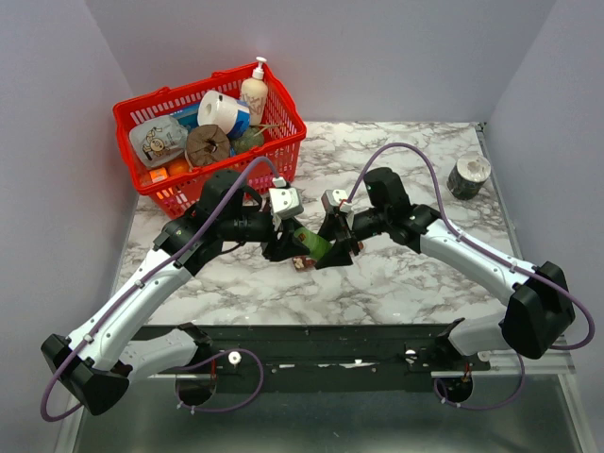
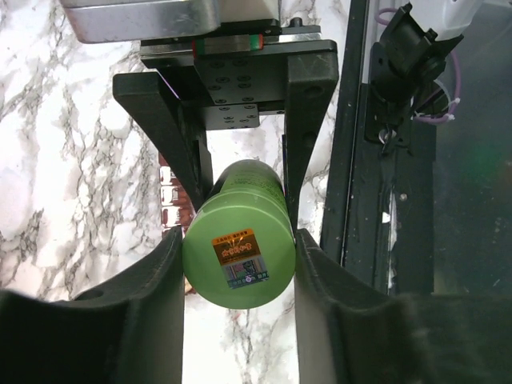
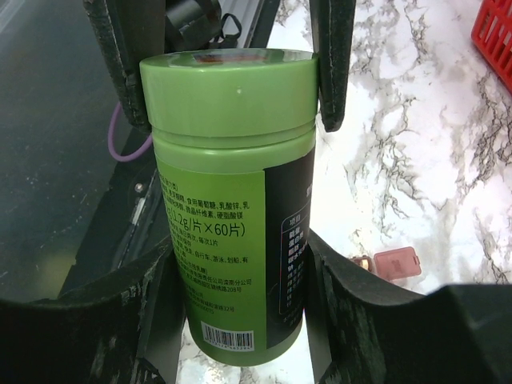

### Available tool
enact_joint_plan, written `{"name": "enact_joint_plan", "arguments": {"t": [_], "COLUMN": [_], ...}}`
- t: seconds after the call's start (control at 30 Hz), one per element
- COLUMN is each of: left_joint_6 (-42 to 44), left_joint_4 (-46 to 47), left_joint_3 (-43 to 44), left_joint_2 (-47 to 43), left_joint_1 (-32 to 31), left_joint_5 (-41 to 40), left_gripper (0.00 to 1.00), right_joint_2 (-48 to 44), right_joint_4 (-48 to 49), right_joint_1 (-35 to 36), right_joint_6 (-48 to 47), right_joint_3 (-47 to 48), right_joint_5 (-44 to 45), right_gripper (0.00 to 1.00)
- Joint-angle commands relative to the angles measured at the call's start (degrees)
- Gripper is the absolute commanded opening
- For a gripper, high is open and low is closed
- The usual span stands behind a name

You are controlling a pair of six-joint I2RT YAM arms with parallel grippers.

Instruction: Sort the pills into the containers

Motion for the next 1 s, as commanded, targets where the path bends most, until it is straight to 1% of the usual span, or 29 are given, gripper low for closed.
{"name": "enact_joint_plan", "arguments": {"t": [0.0, 0.03, 0.07, 0.1, 0.13, 0.17, 0.23, 0.27, 0.33, 0.37, 0.4, 0.43, 0.47, 0.5, 0.63, 0.7, 0.8, 0.83, 0.97], "left_joint_6": [-1.97, -2.50, -3.11, -3.90, -5.39, -6.88, -9.70, -10.15, -14.88, -17.07, -18.57, -19.72, -22.60, -23.24, -25.27, -24.92, -23.34, -22.29, -20.70], "left_joint_4": [-4.98, -5.77, -6.30, -6.91, -8.40, -9.11, -12.09, -12.72, -14.47, -15.18, -15.62, -17.54, -17.90, -18.34, -18.61, -18.79, -16.25, -14.06, -10.18], "left_joint_3": [1.58, 1.49, 1.41, 0.97, 0.53, 0.09, -1.58, -2.37, -4.92, -5.79, -7.46, -6.51, -6.51, -6.24, -6.42, -6.42, -7.20, -8.08, -9.75], "left_joint_2": [0.79, 0.61, 0.09, -0.18, -0.53, -1.40, -2.20, -3.16, -4.13, -4.66, -4.84, -4.58, -3.36, -2.82, 0.69, 3.59, 6.32, 6.93, 11.50], "left_joint_1": [0.10, 0.10, 0.36, 0.54, 0.80, 1.15, 2.65, 3.09, 4.49, 4.93, 5.29, 5.38, 5.46, 5.55, 7.39, 9.50, 11.35, 11.44, 11.70], "left_joint_5": [-3.48, -5.31, -6.46, -7.95, -11.01, -13.65, -17.44, -21.89, -28.49, -33.66, -36.24, -39.83, -43.26, -47.82, -53.40, -53.32, -51.65, -51.38, -52.87], "left_gripper": [0.00, 0.00, 0.00, 0.00, 0.00, 0.00, 0.00, 0.00, 0.00, 0.00, 0.00, 0.00, 0.00, 0.00, 0.00, 0.00, 0.00, 0.00, 0.00], "right_joint_2": [-0.18, -0.45, -0.62, -0.71, -0.89, -1.06, -1.15, -1.41, -1.94, -2.20, -2.38, -2.47, -2.47, -2.30, -1.77, -1.50, -1.42, -1.33, -1.41], "right_joint_4": [1.85, 1.94, 1.94, 1.94, 1.85, 1.76, 1.15, 0.89, 0.45, 0.53, 0.53, 0.53, 0.62, 0.71, 1.06, 1.32, 1.41, 1.50, 1.59], "right_joint_1": [0.08, 0.08, 0.08, -0.01, 0.08, -0.44, -1.76, -3.51, -5.10, -6.67, -7.30, -8.00, -8.79, -9.06, -9.24, -9.24, -9.24, -9.24, -9.24], "right_joint_6": [-0.81, -0.81, -0.81, -0.72, -0.63, -0.72, -1.42, -1.68, -3.44, -3.62, -3.53, -3.36, -3.18, -2.92, -2.30, -1.95, -1.77, -1.77, -1.60], "right_joint_3": [0.17, 0.26, 0.17, 0.26, 0.43, 0.61, 1.05, 1.05, 0.53, 0.43, 0.43, 0.61, 0.70, 0.61, 0.52, 0.44, 0.52, 0.52, 0.35], "right_joint_5": [-1.38, -0.68, 1.41, 3.17, 5.54, 9.48, 11.97, 13.20, 14.69, 15.49, 16.36, 16.46, 16.55, 16.81, 16.64, 16.64, 16.90, 16.90, 16.81], "right_gripper": [0.49, 0.62, 0.86, 0.94, 1.00, 1.00, 1.00, 1.00, 1.00, 1.00, 1.00, 1.00, 1.00, 1.00, 1.00, 1.00, 1.00, 1.00, 1.00]}}
